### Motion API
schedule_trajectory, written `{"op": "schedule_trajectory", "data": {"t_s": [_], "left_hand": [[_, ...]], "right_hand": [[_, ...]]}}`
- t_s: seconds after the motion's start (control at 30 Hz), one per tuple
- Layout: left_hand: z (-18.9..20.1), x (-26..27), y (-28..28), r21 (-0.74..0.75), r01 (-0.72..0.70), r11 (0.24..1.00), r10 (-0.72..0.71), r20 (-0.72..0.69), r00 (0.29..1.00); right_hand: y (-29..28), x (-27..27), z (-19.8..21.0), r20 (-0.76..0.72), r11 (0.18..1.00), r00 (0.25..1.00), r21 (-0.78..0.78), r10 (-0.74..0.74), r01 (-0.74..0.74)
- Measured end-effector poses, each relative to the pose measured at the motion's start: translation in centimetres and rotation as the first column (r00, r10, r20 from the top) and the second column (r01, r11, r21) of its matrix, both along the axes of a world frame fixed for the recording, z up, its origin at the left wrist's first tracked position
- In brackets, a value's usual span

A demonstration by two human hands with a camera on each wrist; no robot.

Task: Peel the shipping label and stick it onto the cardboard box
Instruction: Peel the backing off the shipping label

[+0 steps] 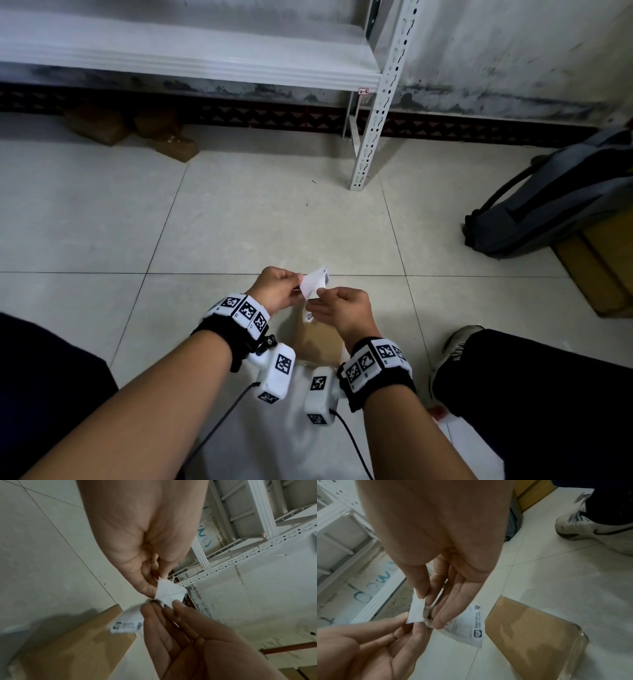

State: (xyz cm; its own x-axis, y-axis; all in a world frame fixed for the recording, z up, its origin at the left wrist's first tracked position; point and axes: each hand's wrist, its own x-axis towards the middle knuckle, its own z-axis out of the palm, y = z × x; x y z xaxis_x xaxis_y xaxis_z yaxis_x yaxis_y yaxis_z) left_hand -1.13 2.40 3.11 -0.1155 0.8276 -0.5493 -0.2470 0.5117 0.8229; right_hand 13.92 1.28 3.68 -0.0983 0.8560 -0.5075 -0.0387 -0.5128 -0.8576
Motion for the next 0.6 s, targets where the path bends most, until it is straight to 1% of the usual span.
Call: {"op": "schedule_trajectory", "data": {"t_s": [0.13, 0.23, 0.3, 0.37, 0.43, 0.47, 0.5, 0.53, 0.6], "left_hand": [[-0.2, -0.3, 0.4, 0.003, -0.013, 1.000, 0.013, 0.078, 0.997], [-0.2, -0.4, 0.6, -0.010, -0.024, 1.000, 0.025, 0.155, 0.988], [-0.5, -0.3, 0.7, -0.023, -0.022, 0.999, 0.026, 0.165, 0.986], [-0.5, -0.1, 0.8, -0.046, -0.062, 0.997, 0.070, 0.175, 0.982], [-0.6, -0.2, 1.1, -0.090, -0.116, 0.989, 0.132, 0.193, 0.972], [-0.4, -0.2, 1.2, -0.107, -0.106, 0.989, 0.125, 0.188, 0.974], [-0.2, -0.2, 1.4, -0.114, -0.070, 0.991, 0.088, 0.162, 0.983], [-0.1, -0.2, 1.6, -0.095, -0.033, 0.995, 0.044, 0.116, 0.992], [-0.4, 0.0, 2.0, -0.028, 0.067, 0.997, -0.068, -0.043, 0.997]], "right_hand": [[0.3, 0.4, 0.1, -0.131, 0.997, 0.991, -0.072, -0.018, 0.009], [0.6, 0.9, -0.3, -0.211, 0.994, 0.976, -0.100, -0.059, 0.038], [0.6, 1.1, -0.8, -0.243, 0.992, 0.966, -0.114, -0.086, 0.060], [0.6, 1.1, -1.2, -0.299, 0.983, 0.943, -0.151, -0.148, 0.106], [0.8, 1.2, -1.9, -0.356, 0.961, 0.901, -0.202, -0.250, 0.187], [0.9, 1.3, -2.2, -0.371, 0.955, 0.887, -0.209, -0.275, 0.209], [0.9, 1.4, -2.1, -0.356, 0.958, 0.894, -0.195, -0.270, 0.212], [1.0, 1.5, -2.1, -0.313, 0.966, 0.918, -0.164, -0.242, 0.199], [0.9, 1.3, -1.9, -0.160, 0.988, 0.976, -0.069, -0.145, 0.136]]}}
